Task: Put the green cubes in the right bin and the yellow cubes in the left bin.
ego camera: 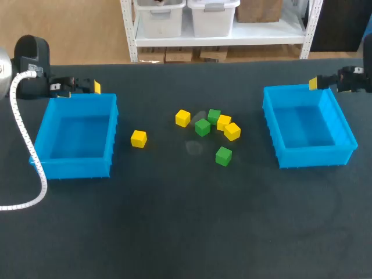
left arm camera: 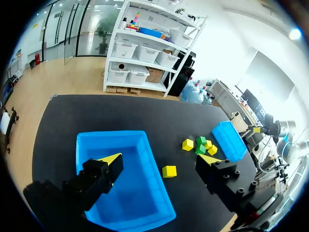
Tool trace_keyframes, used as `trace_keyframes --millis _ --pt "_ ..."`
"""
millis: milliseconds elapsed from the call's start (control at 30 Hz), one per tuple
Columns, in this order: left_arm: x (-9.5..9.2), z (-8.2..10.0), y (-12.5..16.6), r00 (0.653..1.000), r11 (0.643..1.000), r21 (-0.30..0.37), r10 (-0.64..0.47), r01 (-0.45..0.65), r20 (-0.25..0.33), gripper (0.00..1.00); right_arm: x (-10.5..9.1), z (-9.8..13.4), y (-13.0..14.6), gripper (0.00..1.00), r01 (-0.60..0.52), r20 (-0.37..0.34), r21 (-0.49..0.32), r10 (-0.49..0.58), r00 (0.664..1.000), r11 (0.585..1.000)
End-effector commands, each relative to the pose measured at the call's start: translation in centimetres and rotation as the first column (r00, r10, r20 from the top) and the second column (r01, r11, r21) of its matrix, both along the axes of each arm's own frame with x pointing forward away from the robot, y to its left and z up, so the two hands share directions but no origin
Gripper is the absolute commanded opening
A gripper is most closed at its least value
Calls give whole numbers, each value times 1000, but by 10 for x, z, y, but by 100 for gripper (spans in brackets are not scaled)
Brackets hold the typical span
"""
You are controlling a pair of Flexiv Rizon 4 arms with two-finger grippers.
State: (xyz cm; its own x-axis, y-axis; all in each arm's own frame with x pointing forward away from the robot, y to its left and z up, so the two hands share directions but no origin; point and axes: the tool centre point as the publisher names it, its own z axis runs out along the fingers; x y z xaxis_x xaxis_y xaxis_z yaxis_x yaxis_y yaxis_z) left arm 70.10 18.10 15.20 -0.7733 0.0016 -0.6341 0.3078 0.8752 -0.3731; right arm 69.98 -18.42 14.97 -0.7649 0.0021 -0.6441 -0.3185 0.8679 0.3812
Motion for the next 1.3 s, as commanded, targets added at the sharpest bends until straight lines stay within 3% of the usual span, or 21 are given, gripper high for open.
trace_keyframes --millis 33,1233,1300 --pt "-1 -2 2 1000 1000 -9 -6 6 7 100 0 0 0 100 0 0 -1 0 1000 1000" --pt "-1 -2 2 1000 1000 -9 -6 6 7 100 0 0 0 100 0 0 -1 0 1000 1000" --pt "-1 -2 2 1000 1000 -9 -6 6 7 100 4 6 10 100 -33 2 -37 33 999 999"
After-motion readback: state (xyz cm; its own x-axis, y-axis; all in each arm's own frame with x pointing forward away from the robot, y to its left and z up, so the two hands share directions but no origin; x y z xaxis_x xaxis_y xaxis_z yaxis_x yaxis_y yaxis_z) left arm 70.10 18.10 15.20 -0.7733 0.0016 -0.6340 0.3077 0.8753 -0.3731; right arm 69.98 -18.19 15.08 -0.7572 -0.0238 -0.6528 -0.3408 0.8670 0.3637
